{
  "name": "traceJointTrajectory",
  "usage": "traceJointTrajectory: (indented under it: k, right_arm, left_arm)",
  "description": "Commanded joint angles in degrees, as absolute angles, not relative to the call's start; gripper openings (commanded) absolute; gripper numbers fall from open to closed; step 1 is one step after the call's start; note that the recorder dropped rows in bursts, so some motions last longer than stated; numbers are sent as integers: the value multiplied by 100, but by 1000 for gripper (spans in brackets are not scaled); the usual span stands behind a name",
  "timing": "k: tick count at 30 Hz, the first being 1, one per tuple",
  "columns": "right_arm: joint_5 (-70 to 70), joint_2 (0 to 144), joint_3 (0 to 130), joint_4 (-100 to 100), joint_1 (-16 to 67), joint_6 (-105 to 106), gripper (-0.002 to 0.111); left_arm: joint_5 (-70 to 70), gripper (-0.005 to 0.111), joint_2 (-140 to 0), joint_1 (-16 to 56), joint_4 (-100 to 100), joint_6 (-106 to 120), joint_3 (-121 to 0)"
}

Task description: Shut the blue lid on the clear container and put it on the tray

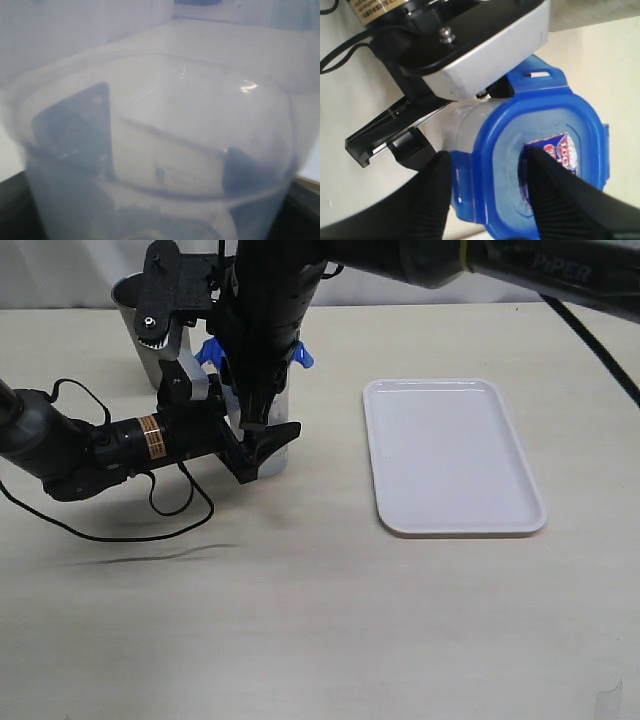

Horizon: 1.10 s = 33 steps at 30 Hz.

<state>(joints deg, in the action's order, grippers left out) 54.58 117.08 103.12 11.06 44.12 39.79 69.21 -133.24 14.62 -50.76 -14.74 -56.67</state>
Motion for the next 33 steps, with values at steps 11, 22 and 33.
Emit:
traceJointTrajectory:
  k: [11, 22, 33]
  right_arm:
    - [4781, 12029, 9195, 1834, 4415, 3985, 31]
    - [4906, 11789, 9129, 1543, 4415, 3468, 54]
    - [5249, 11316, 9663, -617, 4004, 4188, 57]
  left_arm:
    - [6996, 0, -13337, 1465, -5370, -1372, -5684]
    - [6996, 0, -13337, 1465, -5359, -1372, -5684]
    - [6996, 0, -13337, 1465, -5370, -1372, -5684]
